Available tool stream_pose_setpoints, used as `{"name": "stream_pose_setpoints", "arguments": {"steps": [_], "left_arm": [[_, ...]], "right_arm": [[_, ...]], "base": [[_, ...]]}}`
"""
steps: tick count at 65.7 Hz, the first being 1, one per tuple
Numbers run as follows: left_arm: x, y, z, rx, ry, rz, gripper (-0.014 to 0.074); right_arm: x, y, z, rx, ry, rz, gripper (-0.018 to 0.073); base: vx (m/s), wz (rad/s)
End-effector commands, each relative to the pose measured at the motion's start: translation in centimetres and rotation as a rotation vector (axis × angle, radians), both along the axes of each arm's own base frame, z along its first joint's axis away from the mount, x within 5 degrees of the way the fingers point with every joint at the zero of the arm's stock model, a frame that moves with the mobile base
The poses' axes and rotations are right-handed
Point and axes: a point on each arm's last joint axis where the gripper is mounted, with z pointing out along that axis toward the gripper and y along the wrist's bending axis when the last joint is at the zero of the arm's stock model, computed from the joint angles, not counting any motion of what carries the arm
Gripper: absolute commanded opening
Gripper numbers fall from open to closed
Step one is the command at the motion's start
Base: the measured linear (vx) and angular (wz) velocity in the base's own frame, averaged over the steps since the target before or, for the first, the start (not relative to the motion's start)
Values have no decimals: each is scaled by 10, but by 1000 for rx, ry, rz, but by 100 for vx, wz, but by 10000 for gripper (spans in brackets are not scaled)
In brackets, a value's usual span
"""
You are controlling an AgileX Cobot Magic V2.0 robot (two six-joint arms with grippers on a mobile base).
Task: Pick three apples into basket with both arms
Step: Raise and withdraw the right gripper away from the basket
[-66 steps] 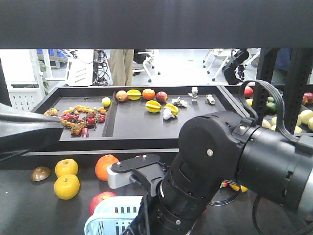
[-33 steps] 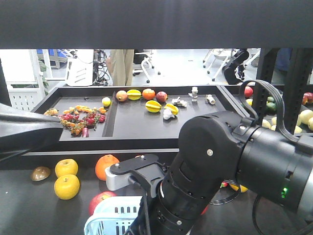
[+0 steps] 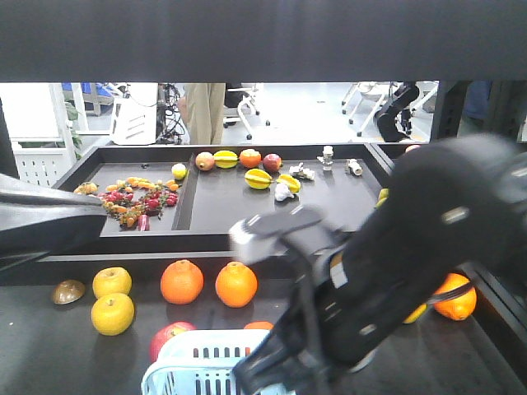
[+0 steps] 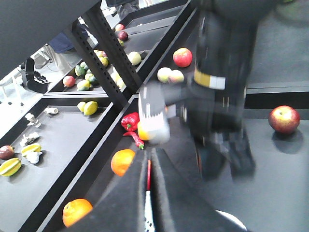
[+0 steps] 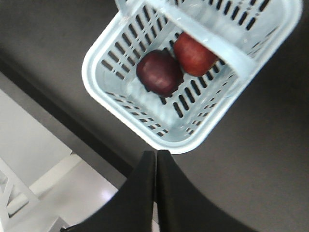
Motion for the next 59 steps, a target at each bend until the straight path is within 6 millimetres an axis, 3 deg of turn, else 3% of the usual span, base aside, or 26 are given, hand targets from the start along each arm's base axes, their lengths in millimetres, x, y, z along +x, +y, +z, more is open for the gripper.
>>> {"name": "stream_pose_setpoints", "arguments": {"steps": [1,21,59], "left_arm": [[-4,2,15,-84,-47,10,-8],[-4,2,15,-84,-47,10,-8],[-4,2,15,-84,-47,10,-8]], "right_arm": [[-15,-20,31,46,-60,-24,-5],[-15,-62,54,58,-154,-146,-5],[21,-160,54,-3,-183,-494,-4]], "base": [[0,0],[0,0],[0,0]]}}
